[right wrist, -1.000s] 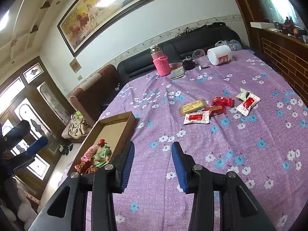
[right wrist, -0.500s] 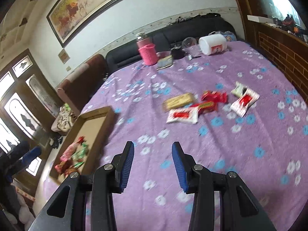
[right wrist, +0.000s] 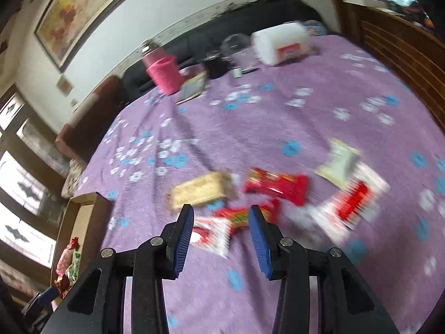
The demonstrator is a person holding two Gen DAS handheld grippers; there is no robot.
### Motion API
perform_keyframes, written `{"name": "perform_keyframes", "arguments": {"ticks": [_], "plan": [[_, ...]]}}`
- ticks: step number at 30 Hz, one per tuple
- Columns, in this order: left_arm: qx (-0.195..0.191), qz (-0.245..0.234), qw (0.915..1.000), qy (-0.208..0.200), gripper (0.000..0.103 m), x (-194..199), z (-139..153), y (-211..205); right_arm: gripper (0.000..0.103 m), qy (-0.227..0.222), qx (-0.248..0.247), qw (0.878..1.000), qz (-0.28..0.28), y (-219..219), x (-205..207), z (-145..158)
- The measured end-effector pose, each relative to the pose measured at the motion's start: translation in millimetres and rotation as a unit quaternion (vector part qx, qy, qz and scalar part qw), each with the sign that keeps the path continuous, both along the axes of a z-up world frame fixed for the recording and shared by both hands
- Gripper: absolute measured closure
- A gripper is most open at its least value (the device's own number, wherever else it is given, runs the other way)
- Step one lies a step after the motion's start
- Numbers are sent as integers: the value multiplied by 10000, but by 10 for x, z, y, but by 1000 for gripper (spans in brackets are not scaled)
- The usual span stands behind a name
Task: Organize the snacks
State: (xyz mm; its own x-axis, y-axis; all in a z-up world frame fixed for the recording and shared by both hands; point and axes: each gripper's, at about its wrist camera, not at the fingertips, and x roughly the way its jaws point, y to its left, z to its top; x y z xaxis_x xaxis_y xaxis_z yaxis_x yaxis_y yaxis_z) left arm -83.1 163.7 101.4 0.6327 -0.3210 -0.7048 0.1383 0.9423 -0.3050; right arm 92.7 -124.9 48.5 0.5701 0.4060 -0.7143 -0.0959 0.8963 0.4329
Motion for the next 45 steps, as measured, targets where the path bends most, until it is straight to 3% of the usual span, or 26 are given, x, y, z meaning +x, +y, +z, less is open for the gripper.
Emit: {"name": "perform_keyframes", "arguments": {"ticks": [5,8,12,13,17,20,23,28,34,39,43,45], "plan": [[-36,24,9999,141,17,37,-87,12,59,380,-148,9986,332,278,310,-215],[-46,44,9998,164,17,44,-103,45,59,633,-329,9965,434,398,287,-319],[-117,26,9997,190,17,92,-122,64,59,1173,616,9841,1183,523,60,-350],[-131,4,9997,193,17,100,-129,61,59,1130,720,9816,1360,544,10,-295],[-176,-95,9995,247,17,117,-168,13,59,461,192,9960,742,378,106,-1],[-152,-163,9994,273,17,99,-181,-17,59,231,-261,9988,333,340,383,48],[-118,-159,9995,263,17,78,-163,-11,59,318,-460,9979,322,413,662,-54],[-46,-129,9997,191,17,38,-119,58,58,879,-507,9936,498,539,935,-287],[-113,-114,9997,159,17,85,-132,111,58,1242,-195,9846,1217,559,556,-293],[-59,-188,9996,191,17,130,-146,8,58,934,-904,9805,1473,720,278,-262],[125,-315,9993,168,17,119,-120,-97,52,780,-886,9778,1732,799,93,-237],[156,-343,9991,183,17,146,-127,-146,52,619,-1216,9742,1800,853,-20,-257]]}}
